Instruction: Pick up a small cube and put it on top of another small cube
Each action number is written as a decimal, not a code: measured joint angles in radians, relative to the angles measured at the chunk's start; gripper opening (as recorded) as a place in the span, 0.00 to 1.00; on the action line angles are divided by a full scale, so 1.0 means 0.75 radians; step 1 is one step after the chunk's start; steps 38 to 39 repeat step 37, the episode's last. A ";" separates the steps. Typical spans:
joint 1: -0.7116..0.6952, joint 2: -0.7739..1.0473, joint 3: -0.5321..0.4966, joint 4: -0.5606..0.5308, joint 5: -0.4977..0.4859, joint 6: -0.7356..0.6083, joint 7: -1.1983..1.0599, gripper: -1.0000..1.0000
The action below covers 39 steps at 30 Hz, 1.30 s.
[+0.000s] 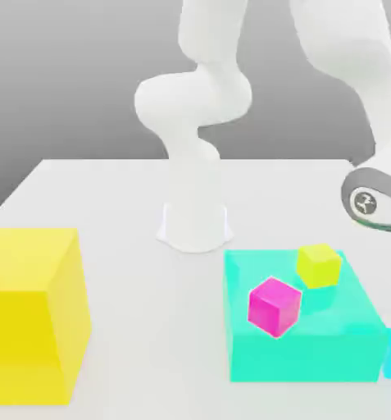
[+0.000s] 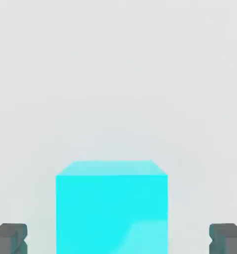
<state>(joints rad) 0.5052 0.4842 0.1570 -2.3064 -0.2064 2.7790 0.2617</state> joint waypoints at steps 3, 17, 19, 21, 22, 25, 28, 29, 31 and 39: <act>0.000 0.000 0.000 0.000 0.000 -0.001 0.000 0.00; -0.125 -0.446 0.028 -0.048 0.156 -0.313 -0.083 0.00; -0.172 -0.543 0.000 -0.068 0.167 -0.373 -0.050 0.00; -0.232 -0.640 -0.014 -0.111 0.182 -0.429 0.012 0.00; -0.257 -0.689 -0.027 -0.135 0.190 -0.457 0.046 0.00; -0.308 -0.834 -0.058 -0.213 0.218 -0.538 0.156 0.00; -0.367 -0.979 -0.098 -0.309 0.261 -0.616 0.281 0.00; -0.379 -1.004 -0.108 -0.343 0.288 -0.626 0.312 0.00; -0.389 -0.973 -0.113 -0.390 0.308 -0.563 0.338 0.00; -0.394 -0.865 -0.112 -0.444 0.306 -0.405 0.352 1.00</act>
